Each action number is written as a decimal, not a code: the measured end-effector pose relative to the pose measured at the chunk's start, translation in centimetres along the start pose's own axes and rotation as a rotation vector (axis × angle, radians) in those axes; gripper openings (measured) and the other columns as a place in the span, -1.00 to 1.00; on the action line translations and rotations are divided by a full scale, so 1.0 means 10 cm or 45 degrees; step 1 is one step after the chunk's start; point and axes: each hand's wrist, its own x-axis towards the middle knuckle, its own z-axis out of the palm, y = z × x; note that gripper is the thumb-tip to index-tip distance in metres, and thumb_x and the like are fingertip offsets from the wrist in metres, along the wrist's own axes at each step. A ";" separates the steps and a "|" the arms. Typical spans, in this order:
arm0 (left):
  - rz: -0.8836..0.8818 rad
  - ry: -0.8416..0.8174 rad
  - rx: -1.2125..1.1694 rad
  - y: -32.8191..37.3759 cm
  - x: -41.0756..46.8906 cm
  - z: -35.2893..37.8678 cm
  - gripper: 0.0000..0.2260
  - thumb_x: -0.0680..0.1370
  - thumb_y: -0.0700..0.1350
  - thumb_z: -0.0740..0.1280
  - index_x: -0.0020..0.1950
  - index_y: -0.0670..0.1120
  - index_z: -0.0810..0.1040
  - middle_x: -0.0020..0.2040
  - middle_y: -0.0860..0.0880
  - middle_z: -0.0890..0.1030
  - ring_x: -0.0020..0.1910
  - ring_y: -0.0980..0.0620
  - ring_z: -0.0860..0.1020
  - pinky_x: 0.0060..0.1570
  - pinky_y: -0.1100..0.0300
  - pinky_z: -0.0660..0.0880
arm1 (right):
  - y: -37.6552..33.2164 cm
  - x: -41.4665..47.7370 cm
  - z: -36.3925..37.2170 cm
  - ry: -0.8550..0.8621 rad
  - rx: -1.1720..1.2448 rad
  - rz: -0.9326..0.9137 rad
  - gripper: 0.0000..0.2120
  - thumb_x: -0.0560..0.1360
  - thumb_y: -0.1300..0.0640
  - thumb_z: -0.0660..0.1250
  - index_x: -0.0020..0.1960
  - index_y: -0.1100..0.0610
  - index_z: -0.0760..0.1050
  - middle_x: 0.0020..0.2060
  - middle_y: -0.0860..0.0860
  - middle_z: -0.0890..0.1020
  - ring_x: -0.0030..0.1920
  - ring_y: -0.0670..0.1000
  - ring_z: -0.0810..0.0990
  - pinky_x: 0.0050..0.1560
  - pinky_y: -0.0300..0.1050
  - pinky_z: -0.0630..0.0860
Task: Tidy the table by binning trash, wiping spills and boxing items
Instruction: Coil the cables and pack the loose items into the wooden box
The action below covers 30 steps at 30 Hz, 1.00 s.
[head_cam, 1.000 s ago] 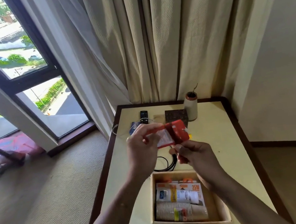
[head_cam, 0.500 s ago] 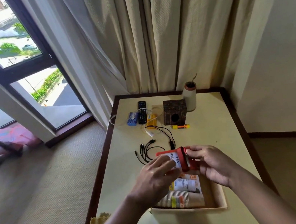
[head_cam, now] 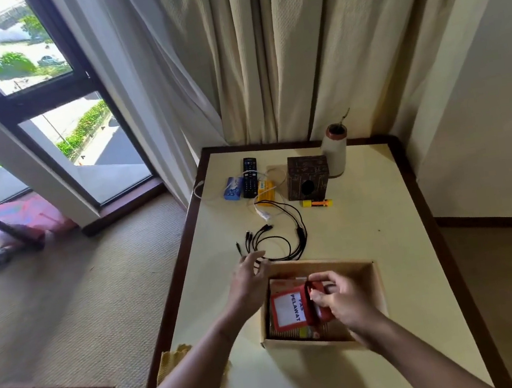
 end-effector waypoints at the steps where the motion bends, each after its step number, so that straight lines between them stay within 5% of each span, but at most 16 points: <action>1: -0.065 -0.064 -0.057 -0.02 0.02 0.05 -0.70 0.70 0.07 0.22 0.37 0.01 0.55 0.25 -0.06 0.57 0.13 0.00 0.61 0.06 0.03 0.65 | 0.05 -0.01 0.02 0.011 -0.022 -0.020 -0.80 0.60 0.29 0.35 0.14 0.04 0.57 0.08 0.18 0.63 0.02 0.06 0.67 -0.23 -0.19 0.60; 5: -0.107 -0.068 -0.228 -0.10 -0.02 0.18 -0.78 0.72 0.12 0.15 0.21 0.12 0.55 0.03 -0.06 0.68 -0.05 -0.03 0.70 -0.03 -0.13 0.69 | 0.19 0.00 0.07 0.010 -0.237 -0.141 -0.83 0.53 0.17 0.42 0.06 -0.06 0.60 -0.03 -0.01 0.68 -0.04 -0.06 0.64 -0.14 -0.27 0.51; 9: -0.140 -0.072 -0.351 -0.06 -0.09 0.21 -0.75 0.74 0.07 0.13 0.28 0.02 0.52 -0.06 -0.10 0.67 -0.28 0.08 0.71 -0.36 0.19 0.60 | 0.28 0.04 0.00 -0.027 -0.590 -0.197 -0.87 0.50 0.01 0.41 0.04 -0.10 0.61 -0.04 -0.16 0.65 -0.02 -0.13 0.60 -0.01 -0.20 0.51; 12: -0.142 -0.064 -0.384 -0.04 -0.11 0.21 -0.75 0.75 0.03 0.13 0.30 -0.01 0.52 -0.05 -0.10 0.67 -0.30 0.10 0.70 -0.38 0.27 0.56 | 0.28 0.06 -0.02 0.014 -0.771 -0.263 -0.81 0.52 -0.06 0.38 0.10 -0.07 0.63 0.10 -0.16 0.60 0.19 -0.09 0.54 0.25 -0.07 0.50; 17: -0.131 -0.026 -0.326 -0.03 -0.13 0.21 -0.77 0.75 0.00 0.13 0.30 0.02 0.53 -0.04 -0.07 0.65 -0.32 0.12 0.67 -0.41 0.32 0.53 | 0.20 0.06 -0.01 -0.017 -1.057 -0.380 -0.63 0.51 -0.17 0.29 0.23 -0.04 0.60 0.20 -0.12 0.56 0.29 -0.07 0.43 0.34 -0.11 0.39; 25: -0.059 0.021 -0.132 0.05 -0.05 0.10 -0.74 0.73 0.08 0.17 0.23 0.05 0.61 -0.07 0.10 0.65 -0.11 0.17 0.64 -0.29 0.35 0.53 | -0.06 0.12 -0.05 0.076 -1.131 -0.549 -0.74 0.55 -0.10 0.31 0.16 -0.03 0.62 0.07 -0.13 0.61 0.11 -0.07 0.54 0.12 -0.14 0.50; 30: 0.057 0.150 0.024 0.06 0.27 -0.02 -0.66 0.71 0.12 0.18 -0.06 -0.05 0.59 -0.12 0.00 0.61 -0.12 0.01 0.56 -0.15 0.03 0.50 | -0.36 0.51 -0.10 0.230 -0.973 -0.626 -0.85 0.60 0.07 0.30 0.08 0.03 0.63 -0.03 -0.12 0.62 0.00 -0.09 0.58 0.02 -0.15 0.58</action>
